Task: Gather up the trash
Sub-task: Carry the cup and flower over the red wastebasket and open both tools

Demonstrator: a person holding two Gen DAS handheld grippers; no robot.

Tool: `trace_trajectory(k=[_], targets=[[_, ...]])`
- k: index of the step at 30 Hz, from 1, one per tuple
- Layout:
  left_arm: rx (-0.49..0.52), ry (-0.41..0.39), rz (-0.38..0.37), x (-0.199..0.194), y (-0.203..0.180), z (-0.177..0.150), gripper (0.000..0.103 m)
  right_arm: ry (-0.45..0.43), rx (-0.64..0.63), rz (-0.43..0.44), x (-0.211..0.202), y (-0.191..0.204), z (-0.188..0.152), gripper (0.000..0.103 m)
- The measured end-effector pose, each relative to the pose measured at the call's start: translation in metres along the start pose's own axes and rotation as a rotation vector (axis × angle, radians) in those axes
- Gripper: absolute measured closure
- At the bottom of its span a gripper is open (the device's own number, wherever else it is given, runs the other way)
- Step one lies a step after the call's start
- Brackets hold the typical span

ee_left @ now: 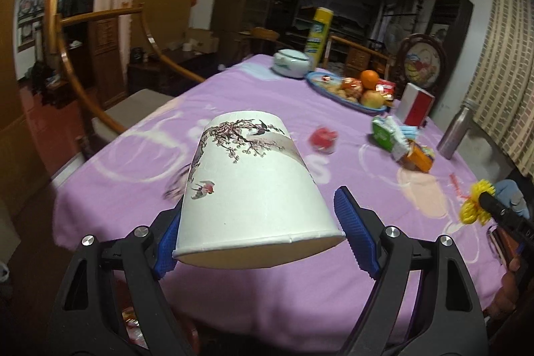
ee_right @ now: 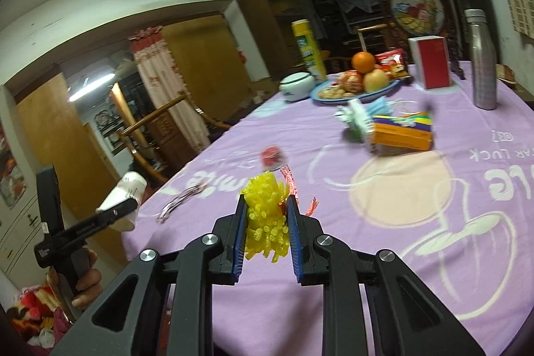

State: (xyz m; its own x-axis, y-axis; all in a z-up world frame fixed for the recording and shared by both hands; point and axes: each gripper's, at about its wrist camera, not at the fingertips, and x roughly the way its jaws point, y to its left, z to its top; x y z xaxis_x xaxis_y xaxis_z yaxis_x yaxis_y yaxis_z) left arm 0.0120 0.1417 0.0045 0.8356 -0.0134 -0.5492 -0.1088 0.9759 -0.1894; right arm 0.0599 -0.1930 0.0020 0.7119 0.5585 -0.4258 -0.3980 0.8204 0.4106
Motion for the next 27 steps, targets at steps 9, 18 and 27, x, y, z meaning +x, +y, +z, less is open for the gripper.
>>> trace_trajectory(k=[9,18,27], targets=[[-0.095,0.117,0.157,-0.034,0.091,-0.061,0.023,0.084,-0.105,0.1,0.017,0.062,-0.022,0.08],[-0.183,0.314,0.229,-0.015,0.149,-0.112,0.012,0.194,-0.197,0.181,0.044,0.123,-0.043,0.08],[-0.281,0.217,0.31,-0.031,0.192,-0.108,0.009,0.382,-0.32,0.325,0.083,0.197,-0.081,0.08]])
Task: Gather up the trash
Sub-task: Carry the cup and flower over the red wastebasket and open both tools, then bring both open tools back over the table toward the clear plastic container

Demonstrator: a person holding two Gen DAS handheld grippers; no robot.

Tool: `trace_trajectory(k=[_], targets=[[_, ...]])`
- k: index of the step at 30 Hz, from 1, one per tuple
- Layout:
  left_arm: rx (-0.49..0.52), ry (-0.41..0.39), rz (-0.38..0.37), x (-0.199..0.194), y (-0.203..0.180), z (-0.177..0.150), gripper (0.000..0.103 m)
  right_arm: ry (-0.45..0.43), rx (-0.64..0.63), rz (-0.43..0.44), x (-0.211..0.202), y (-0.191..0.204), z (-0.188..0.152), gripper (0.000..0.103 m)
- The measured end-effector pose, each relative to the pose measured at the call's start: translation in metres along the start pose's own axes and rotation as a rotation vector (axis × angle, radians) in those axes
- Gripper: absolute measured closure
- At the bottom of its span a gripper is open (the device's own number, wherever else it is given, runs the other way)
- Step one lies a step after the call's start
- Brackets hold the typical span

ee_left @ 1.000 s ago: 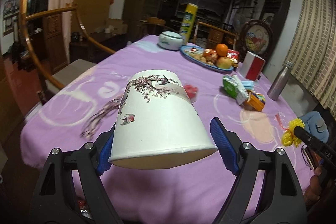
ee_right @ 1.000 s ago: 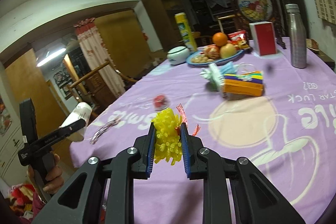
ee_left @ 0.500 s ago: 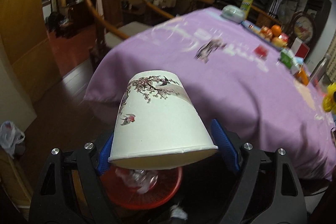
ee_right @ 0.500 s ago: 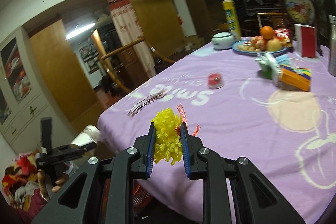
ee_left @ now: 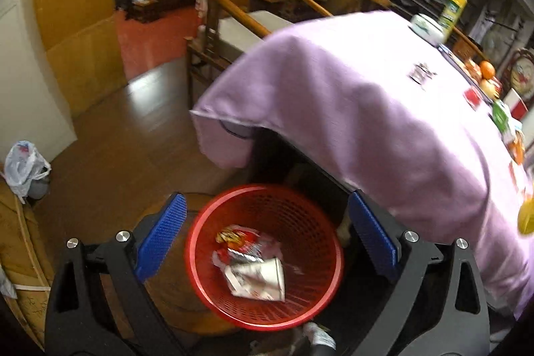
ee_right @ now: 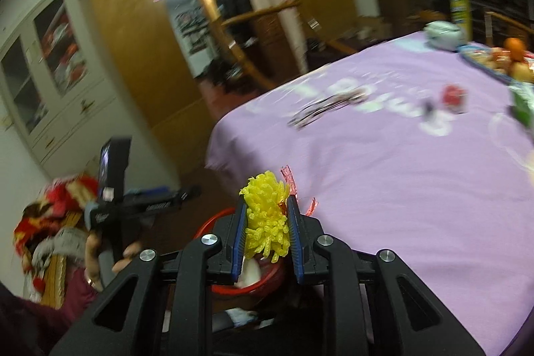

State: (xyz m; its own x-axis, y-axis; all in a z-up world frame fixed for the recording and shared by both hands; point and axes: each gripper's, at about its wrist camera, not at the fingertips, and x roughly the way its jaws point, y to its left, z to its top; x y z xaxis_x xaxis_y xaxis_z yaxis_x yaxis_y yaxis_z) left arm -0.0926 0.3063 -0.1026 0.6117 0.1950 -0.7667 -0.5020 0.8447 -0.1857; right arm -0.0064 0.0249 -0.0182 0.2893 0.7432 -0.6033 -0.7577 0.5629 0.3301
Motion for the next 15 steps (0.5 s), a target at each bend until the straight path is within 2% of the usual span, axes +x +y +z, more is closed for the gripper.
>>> trace_trajectory(k=[3,9,11,15], targets=[[-0.03,-0.024,0.03,0.0,0.016,0.003,0.009,0.074,-0.04,0.057,0.031,0.024,0.001,0.079],[-0.064,-0.018,0.047,0.01,0.036,0.004,0.009,0.189,-0.121,0.11,0.091,0.063,0.011,0.075],[-0.066,-0.013,0.06,0.013,0.043,0.004,0.009,0.207,-0.148,0.112,0.104,0.071,0.015,0.067],[-0.073,-0.015,0.071,0.016,0.052,0.006,0.009,0.215,-0.173,0.11,0.118,0.081,0.021,0.064]])
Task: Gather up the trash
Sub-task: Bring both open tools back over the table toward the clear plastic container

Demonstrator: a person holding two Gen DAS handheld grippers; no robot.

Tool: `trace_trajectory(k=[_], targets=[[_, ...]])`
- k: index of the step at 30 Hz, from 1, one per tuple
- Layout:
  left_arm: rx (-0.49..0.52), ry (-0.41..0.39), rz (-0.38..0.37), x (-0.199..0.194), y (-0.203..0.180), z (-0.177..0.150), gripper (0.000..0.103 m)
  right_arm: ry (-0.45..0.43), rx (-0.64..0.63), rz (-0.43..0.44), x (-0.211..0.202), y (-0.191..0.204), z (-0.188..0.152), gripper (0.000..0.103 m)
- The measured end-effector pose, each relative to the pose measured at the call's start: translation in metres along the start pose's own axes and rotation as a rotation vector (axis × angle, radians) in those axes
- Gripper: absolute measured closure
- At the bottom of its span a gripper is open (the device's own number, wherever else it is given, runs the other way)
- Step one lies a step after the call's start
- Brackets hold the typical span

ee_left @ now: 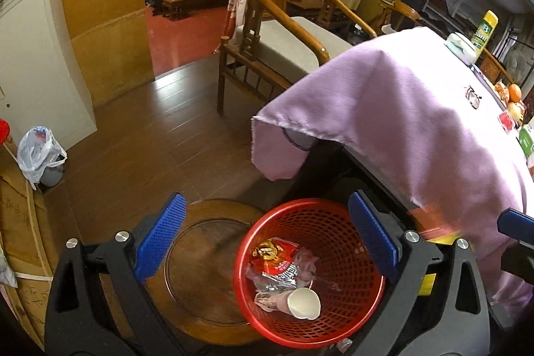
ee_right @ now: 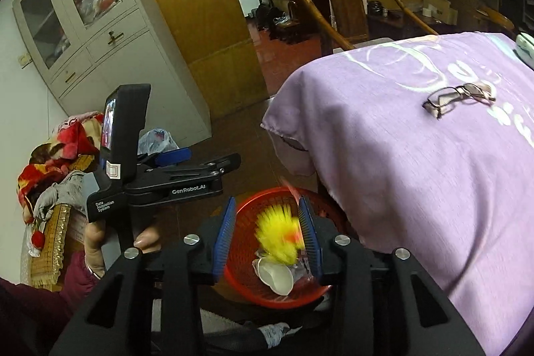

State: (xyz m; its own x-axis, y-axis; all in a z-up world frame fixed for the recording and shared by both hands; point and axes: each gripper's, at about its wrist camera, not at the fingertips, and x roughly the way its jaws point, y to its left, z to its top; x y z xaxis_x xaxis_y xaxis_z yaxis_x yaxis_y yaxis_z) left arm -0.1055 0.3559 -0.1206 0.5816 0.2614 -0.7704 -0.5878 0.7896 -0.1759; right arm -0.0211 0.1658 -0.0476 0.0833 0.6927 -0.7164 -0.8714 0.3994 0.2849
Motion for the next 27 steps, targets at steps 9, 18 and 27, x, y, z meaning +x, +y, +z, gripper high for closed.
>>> trace_trajectory(k=[9,18,27], targets=[[0.024,0.021,-0.02,-0.003,-0.013,-0.001,0.009,-0.06,0.085,-0.036,-0.024,-0.033,-0.005,0.059],[0.12,-0.013,-0.059,-0.033,-0.06,-0.001,0.009,-0.207,0.176,-0.105,-0.089,-0.074,-0.029,0.056],[0.306,-0.027,-0.145,-0.052,-0.159,-0.005,0.008,-0.367,0.31,-0.236,-0.176,-0.134,-0.083,0.051]])
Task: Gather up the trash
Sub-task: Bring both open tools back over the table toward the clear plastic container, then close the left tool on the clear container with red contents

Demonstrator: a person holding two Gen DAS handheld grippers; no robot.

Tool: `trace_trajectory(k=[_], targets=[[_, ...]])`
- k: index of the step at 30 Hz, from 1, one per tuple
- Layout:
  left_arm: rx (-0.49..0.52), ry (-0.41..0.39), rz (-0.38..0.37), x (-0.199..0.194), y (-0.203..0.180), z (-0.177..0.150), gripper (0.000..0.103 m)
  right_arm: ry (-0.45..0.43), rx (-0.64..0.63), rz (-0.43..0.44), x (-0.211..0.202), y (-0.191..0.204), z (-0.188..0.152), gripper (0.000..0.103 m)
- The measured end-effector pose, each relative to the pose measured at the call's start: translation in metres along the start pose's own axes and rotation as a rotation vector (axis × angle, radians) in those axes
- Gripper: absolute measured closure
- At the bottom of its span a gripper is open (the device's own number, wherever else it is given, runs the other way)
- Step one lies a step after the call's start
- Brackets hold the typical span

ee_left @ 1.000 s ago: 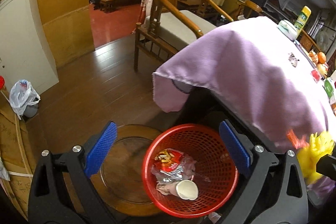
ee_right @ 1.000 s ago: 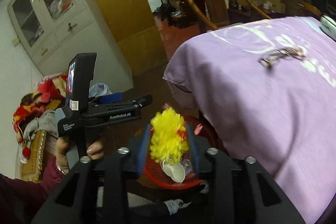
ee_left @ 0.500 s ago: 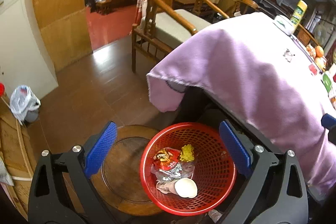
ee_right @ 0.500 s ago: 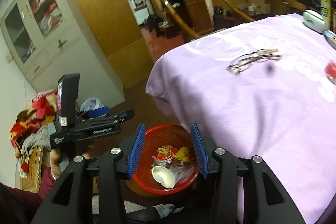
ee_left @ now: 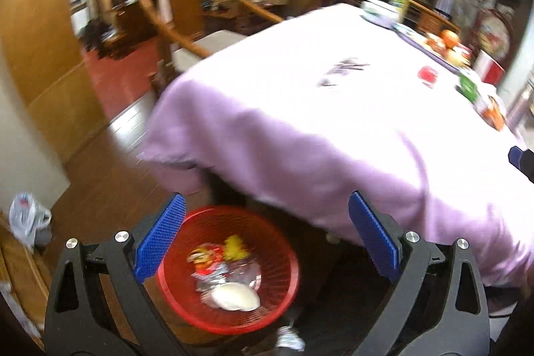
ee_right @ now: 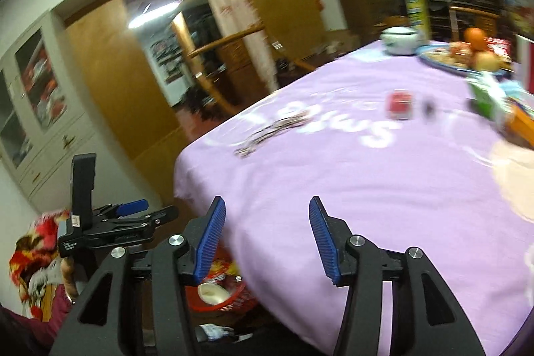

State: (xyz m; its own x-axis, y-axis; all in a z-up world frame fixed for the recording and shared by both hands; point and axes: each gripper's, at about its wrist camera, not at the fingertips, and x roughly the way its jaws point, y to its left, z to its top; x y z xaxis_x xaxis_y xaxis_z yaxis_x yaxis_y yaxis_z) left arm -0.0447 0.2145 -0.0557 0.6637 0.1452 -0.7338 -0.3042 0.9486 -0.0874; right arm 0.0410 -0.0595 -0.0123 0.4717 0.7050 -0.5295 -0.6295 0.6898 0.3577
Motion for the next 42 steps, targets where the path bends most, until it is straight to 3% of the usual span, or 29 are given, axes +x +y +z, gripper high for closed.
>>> trace_trajectory(k=[8,12,19,24,28,30,33,42], targets=[[0.232,-0.015,-0.101,0.023,-0.114,0.038,0.007,-0.069,0.103,-0.199,-0.047,-0.089,-0.003,0.051],[0.32,-0.014,-0.15,0.053,-0.176,0.075,0.007,-0.071,0.151,-0.297,-0.057,-0.138,0.009,0.051],[0.364,0.008,-0.175,0.109,-0.262,0.144,0.007,-0.069,0.237,-0.431,-0.046,-0.221,0.054,0.042],[0.373,0.023,-0.115,0.156,-0.305,0.178,0.007,-0.106,0.312,-0.472,-0.036,-0.266,0.085,0.041],[0.333,0.077,-0.086,0.198,-0.312,0.186,0.007,-0.192,0.335,-0.523,-0.038,-0.292,0.087,0.035],[0.334,0.141,-0.043,0.217,-0.308,0.184,0.007,-0.188,0.349,-0.556,-0.04,-0.303,0.083,0.035],[0.319,0.154,-0.01,0.227,-0.301,0.182,0.007,-0.201,0.348,-0.607,-0.041,-0.315,0.082,0.034],[0.264,0.165,-0.046,0.229,-0.29,0.18,0.006,-0.123,0.396,-0.554,-0.011,-0.34,0.079,0.034]])
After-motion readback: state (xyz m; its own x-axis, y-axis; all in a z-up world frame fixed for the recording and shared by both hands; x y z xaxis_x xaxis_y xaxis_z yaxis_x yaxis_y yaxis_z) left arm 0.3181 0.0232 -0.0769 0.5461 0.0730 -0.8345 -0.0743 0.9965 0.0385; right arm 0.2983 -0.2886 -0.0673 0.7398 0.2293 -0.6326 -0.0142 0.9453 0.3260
